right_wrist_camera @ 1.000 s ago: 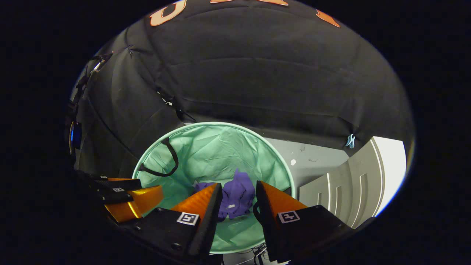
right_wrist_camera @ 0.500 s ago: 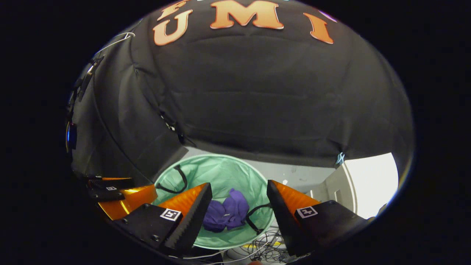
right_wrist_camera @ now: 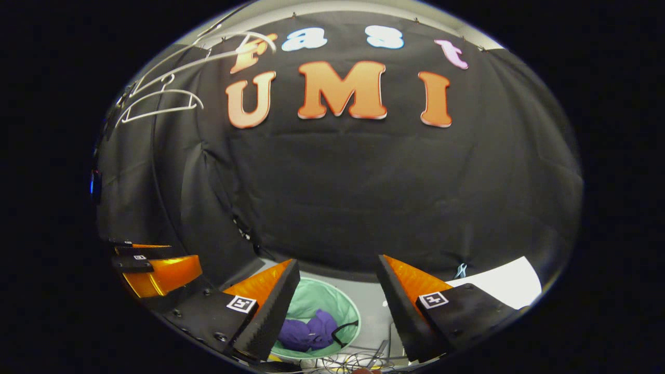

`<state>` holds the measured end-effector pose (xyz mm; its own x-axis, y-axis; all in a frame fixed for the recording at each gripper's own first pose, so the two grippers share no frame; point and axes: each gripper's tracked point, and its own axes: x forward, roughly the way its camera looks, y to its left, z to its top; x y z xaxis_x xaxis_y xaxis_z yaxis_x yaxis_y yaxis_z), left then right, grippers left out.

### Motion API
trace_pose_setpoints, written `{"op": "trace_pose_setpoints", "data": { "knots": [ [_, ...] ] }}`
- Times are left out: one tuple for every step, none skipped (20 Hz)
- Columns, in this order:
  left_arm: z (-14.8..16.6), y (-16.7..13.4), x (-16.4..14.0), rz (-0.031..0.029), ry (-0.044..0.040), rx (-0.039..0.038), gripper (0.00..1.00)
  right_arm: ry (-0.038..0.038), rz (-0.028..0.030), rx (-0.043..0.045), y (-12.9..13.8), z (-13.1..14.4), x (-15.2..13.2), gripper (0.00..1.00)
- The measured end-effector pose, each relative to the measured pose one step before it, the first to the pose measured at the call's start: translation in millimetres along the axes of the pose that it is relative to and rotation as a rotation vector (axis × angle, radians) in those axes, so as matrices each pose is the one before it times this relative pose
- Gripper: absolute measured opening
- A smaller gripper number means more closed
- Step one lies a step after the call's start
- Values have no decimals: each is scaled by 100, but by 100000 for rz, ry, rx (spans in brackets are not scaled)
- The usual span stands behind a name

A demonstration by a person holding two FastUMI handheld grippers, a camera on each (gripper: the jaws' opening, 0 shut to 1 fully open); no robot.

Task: Grasp the clothes on the hanger with both hands and then place them into the laundry hamper below.

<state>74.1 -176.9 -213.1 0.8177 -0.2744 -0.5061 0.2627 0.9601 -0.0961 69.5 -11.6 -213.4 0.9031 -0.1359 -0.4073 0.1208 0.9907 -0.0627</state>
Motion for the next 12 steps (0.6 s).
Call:
{"op": "trace_pose_setpoints", "data": {
  "knots": [
    [1877,-471,-1204,-386,-4790,1176,97,-3073,-259,182,-445,1622,-1020,94],
    [1608,-45,-934,1302,-5338,251,97,-2713,-77,606,-379,1407,-1134,98],
    [1931,18,-1004,1370,-4834,717,97,-2529,337,1003,-67,1463,-1232,98],
    [1607,-28,-1351,511,-4005,796,96,-2574,446,926,-194,1607,-1109,91],
    [1552,-127,-1303,-78,-3461,578,96,-2674,23,339,-272,1418,-1012,91],
    [1605,-510,-1141,-475,-3490,272,96,-2806,247,-410,-203,1007,-889,90],
    [1093,-189,-1086,-789,-3629,173,96,-2986,540,-685,66,1496,-1036,90],
    [1191,-112,-1227,209,-3059,227,96,-3176,435,-313,129,1437,-1240,90],
    [1494,116,-1259,582,-3586,35,96,-3031,153,15,-47,1388,-1023,90],
    [1655,88,-1052,148,-3936,-40,95,-3007,95,220,-347,1146,-1476,90],
    [1837,123,-932,-197,-3914,-40,94,-2862,-70,15,-108,1095,-1057,90],
    [1053,-189,-958,-236,-3617,-203,94,-2438,-487,-129,-295,1010,-768,90]
  ]
}}
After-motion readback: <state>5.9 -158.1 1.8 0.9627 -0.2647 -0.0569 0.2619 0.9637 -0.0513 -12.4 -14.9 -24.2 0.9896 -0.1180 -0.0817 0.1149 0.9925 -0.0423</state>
